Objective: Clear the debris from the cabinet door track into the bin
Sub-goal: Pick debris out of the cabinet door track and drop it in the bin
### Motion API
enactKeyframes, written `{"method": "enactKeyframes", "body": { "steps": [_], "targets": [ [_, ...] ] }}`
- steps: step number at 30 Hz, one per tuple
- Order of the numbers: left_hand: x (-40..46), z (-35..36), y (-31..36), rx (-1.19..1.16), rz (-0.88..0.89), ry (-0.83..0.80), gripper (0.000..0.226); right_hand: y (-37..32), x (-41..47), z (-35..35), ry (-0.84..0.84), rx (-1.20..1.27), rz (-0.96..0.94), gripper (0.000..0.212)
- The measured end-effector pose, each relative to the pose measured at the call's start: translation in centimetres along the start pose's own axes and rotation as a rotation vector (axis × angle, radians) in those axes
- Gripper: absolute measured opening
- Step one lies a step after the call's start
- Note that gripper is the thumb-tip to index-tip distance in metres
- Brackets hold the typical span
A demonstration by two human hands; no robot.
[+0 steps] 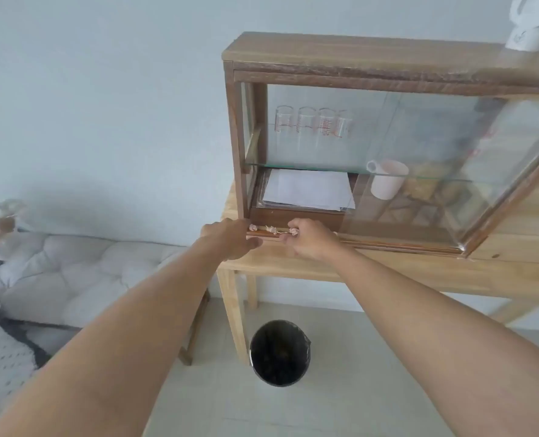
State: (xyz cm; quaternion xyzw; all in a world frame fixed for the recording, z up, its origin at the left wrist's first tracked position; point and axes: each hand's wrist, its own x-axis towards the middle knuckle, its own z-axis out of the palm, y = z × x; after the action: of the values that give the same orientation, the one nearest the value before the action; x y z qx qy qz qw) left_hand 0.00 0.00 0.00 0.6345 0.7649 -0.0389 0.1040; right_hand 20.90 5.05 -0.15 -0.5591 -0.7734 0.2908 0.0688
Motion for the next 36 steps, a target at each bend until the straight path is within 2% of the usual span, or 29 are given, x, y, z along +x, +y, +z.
{"method": "enactKeyframes", "body": {
  "steps": [9,15,24,36],
  "targets": [
    [2.7,2.2,0.3,-0.055,-0.025,0.027,0.043,0.1,3.4,3.1,0.017,0.065,-0.037,0.050],
    [3.5,3.3,0.3,-0.087,-0.048,0.188,0.028,0.6,3.5,3.7,0.163,0.123,-0.034,0.027],
    [3.2,4.0,0.2,-0.104,-0.031,0.297,0.029,0.2,3.3,3.7,0.258,0.209,0.023,0.017],
    [-2.0,4.3,0.8,-0.113,0.002,0.305,0.030,1.6,-3.0,3.6,0.263,0.246,0.066,0.021]
  ]
}}
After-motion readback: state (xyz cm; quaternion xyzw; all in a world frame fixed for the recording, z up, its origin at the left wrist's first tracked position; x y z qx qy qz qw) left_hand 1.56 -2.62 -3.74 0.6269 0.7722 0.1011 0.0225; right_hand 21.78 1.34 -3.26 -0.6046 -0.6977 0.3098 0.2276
